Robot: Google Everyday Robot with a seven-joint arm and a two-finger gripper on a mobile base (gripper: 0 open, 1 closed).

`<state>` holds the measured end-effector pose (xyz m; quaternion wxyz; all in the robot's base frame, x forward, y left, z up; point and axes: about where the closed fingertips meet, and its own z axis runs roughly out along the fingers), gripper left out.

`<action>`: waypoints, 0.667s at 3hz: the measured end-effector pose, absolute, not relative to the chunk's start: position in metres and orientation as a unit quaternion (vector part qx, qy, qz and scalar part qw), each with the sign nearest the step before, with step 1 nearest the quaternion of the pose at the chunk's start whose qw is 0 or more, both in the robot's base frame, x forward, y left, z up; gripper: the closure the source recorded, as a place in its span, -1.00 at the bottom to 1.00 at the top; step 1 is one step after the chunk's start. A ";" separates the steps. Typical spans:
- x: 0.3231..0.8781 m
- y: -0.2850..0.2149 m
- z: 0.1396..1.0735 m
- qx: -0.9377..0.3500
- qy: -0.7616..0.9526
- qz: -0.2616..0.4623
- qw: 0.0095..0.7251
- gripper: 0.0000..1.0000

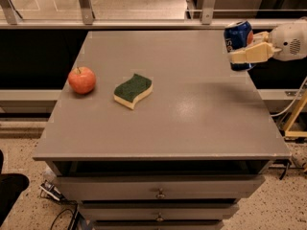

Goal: Place pepsi can upright

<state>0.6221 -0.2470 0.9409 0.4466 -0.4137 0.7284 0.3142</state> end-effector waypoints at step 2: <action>0.608 -0.244 0.922 -0.467 0.630 0.345 0.517 1.00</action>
Offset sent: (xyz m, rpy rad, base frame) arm -0.0245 0.0021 -0.0399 0.1687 -0.2888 0.1806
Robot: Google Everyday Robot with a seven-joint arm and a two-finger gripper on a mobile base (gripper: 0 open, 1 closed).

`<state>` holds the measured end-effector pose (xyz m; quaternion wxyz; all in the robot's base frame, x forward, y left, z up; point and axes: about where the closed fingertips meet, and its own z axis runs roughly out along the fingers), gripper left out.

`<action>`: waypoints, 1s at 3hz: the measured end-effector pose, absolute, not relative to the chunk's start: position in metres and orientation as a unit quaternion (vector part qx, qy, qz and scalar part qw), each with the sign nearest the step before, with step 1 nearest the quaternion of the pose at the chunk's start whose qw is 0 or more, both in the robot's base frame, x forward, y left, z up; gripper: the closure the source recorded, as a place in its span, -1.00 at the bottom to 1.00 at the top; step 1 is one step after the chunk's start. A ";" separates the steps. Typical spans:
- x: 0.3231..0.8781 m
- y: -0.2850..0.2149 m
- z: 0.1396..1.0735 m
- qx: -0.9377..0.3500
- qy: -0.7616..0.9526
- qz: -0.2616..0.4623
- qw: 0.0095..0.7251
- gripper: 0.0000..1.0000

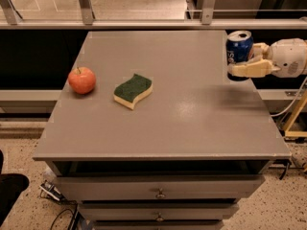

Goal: Place pepsi can upright

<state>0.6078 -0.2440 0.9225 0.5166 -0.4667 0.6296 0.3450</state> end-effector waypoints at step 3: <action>0.611 -0.216 0.864 -0.443 0.607 0.423 0.507 1.00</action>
Offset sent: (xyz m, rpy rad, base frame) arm 0.0018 0.0291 -0.0622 0.1449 0.0810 0.0908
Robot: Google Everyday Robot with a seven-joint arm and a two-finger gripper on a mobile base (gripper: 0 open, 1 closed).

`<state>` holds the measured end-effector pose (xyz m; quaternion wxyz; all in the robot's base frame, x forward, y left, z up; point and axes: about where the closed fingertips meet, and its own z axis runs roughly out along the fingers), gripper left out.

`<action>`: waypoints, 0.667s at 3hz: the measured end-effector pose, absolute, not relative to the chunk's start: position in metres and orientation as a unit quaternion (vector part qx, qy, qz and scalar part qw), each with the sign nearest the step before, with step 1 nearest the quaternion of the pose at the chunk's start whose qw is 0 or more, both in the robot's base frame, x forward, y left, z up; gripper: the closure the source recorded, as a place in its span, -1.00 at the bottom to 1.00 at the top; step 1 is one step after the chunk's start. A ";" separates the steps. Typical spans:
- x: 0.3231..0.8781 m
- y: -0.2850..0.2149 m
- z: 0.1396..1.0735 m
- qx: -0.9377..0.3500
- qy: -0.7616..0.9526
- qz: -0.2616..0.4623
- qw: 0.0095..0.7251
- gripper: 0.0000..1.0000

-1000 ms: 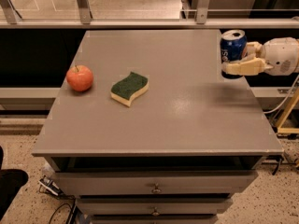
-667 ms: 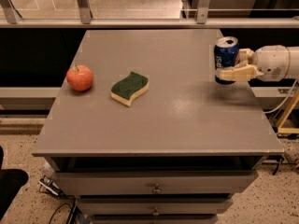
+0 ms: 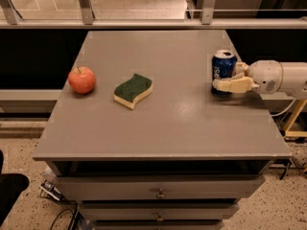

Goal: Place pepsi can upright

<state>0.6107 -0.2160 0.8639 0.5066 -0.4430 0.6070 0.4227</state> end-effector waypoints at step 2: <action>0.613 -0.214 0.854 -0.433 0.604 0.447 0.499 0.40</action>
Offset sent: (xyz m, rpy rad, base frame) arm 0.0021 0.0019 -0.0161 0.0351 0.0360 0.0217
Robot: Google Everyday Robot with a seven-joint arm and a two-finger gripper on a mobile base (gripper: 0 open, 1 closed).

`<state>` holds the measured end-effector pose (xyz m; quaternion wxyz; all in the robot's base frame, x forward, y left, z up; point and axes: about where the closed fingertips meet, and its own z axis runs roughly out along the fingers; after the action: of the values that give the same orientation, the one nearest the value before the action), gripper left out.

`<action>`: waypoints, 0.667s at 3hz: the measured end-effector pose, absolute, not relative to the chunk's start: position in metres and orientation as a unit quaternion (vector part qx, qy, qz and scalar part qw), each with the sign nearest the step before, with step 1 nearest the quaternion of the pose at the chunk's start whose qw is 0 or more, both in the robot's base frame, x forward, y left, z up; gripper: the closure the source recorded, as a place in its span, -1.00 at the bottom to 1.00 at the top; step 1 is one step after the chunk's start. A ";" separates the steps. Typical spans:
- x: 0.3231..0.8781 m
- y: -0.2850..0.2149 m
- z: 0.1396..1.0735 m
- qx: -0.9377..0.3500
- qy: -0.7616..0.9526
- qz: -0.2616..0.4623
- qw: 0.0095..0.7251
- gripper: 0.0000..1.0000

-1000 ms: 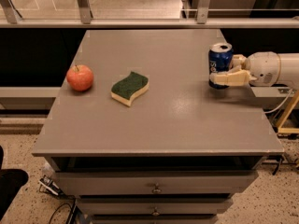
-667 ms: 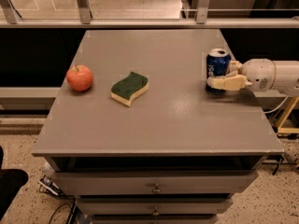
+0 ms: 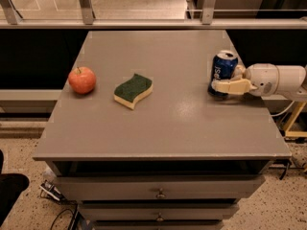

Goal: Place pepsi can upright

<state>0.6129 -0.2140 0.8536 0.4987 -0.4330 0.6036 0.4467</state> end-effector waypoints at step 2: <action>0.613 -0.214 0.855 -0.433 0.603 0.447 0.499 -0.56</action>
Offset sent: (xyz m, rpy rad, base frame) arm 0.0000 0.0001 0.0010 0.0000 0.0000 0.0001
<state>0.6130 -0.2136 0.8546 0.4986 -0.4331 0.6034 0.4469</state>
